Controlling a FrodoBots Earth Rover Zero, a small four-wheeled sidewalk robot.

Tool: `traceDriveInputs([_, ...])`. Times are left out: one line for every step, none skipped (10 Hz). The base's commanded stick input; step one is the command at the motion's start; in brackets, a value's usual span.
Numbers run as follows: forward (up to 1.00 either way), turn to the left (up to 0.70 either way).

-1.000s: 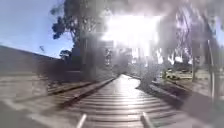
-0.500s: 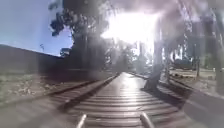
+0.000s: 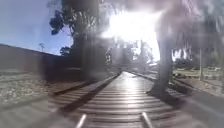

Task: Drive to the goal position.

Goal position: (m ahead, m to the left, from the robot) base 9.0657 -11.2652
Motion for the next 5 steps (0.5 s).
traceDriveInputs([1.0, 0.0])
traceDriveInputs([1.0, 0.0])
traceDriveInputs([1.0, 0.0])
traceDriveInputs([1.0, 0.0])
traceDriveInputs([1.0, 0.0])
